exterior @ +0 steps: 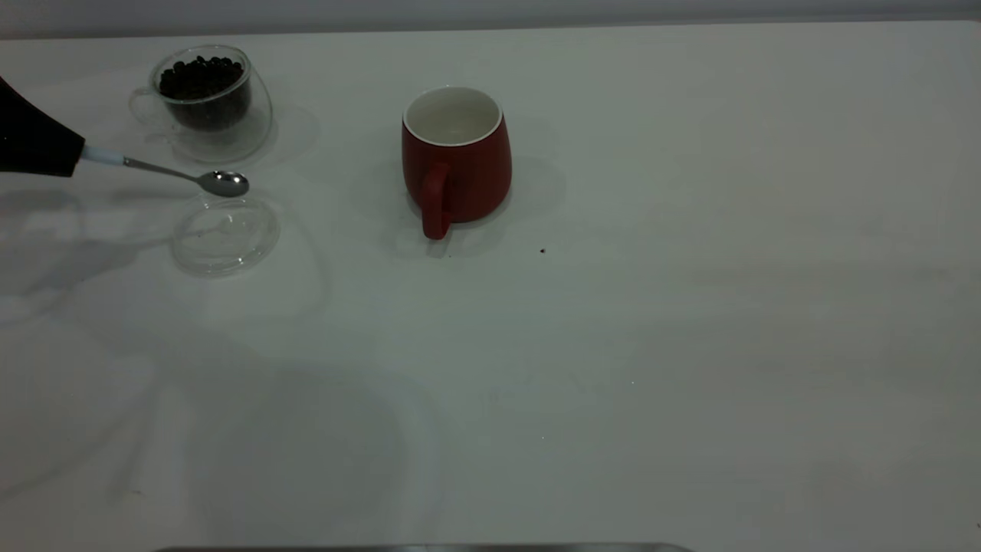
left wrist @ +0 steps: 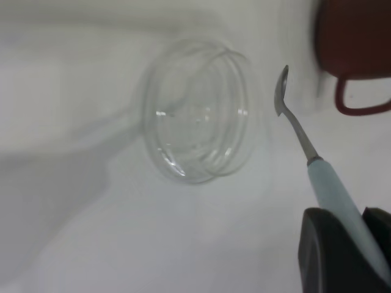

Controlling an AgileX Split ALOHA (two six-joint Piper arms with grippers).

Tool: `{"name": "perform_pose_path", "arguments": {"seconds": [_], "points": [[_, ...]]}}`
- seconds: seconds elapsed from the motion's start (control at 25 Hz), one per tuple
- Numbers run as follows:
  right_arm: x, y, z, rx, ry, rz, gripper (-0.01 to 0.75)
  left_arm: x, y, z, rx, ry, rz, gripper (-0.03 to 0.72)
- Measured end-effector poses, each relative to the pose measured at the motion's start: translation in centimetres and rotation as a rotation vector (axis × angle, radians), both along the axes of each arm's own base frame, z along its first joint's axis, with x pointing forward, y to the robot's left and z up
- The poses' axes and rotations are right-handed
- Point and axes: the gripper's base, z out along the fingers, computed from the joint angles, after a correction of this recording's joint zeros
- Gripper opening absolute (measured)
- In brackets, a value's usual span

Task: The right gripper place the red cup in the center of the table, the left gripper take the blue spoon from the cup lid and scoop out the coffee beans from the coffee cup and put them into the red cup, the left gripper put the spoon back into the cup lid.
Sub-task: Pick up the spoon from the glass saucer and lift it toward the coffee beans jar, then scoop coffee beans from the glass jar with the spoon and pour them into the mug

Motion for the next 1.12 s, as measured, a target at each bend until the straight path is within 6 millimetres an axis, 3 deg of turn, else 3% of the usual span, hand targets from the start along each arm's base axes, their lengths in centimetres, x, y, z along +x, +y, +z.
{"name": "perform_pose_path", "arguments": {"seconds": [0.36,0.52,0.72,1.12], "points": [[0.0,0.0,0.0,0.0,0.0,0.0,0.518,3.5,1.6,6.7,0.062,-0.143,0.061,0.128],[0.0,0.0,0.0,0.0,0.0,0.0,0.518,5.2,2.5,8.1,0.13,-0.201,0.141,0.128],[0.0,0.0,0.0,0.0,0.0,0.0,0.518,6.2,2.6,7.2,0.176,-0.192,0.222,0.128],[0.0,0.0,0.0,0.0,0.0,0.0,0.518,6.8,1.9,2.0,0.054,-0.09,0.295,0.128]]}}
